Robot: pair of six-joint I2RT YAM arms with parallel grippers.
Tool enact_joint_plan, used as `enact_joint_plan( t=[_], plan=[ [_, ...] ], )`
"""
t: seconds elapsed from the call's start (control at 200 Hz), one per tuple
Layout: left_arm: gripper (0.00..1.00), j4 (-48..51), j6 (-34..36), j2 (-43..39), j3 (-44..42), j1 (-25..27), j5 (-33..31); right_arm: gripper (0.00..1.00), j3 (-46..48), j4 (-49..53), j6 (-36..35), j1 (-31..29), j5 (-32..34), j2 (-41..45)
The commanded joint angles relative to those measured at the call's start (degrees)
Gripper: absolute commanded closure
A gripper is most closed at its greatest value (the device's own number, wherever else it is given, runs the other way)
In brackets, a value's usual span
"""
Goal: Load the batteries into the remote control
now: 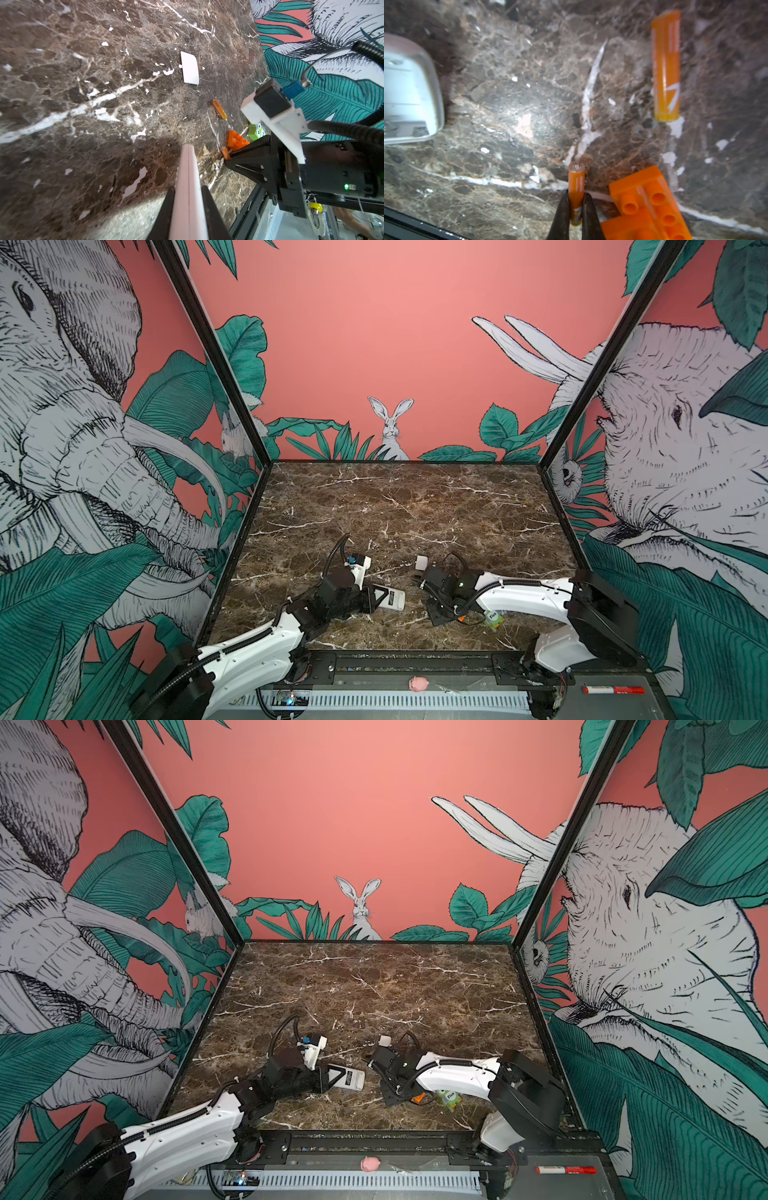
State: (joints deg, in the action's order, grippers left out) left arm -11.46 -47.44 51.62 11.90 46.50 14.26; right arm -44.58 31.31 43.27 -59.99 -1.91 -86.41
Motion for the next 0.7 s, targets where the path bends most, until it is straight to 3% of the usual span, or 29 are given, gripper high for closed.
enact_joint_plan(
  t=[0.0,0.2,0.695],
  plan=[
    [0.96,-0.99,-1.21,1.38,-0.37,0.47,-1.65,0.98,0.20,2.39,-5.08,1.21,1.34,-1.31],
    [0.85,2.34,-0.64,1.42,-0.98,1.40,-4.63,0.94,2.30,-1.21,-6.24,2.40,-1.03,-1.51],
    [0.59,8.09,0.98,-0.79,-1.96,1.53,-7.02,0.76,-2.42,2.07,-8.03,2.54,-0.90,-3.93]
  ],
)
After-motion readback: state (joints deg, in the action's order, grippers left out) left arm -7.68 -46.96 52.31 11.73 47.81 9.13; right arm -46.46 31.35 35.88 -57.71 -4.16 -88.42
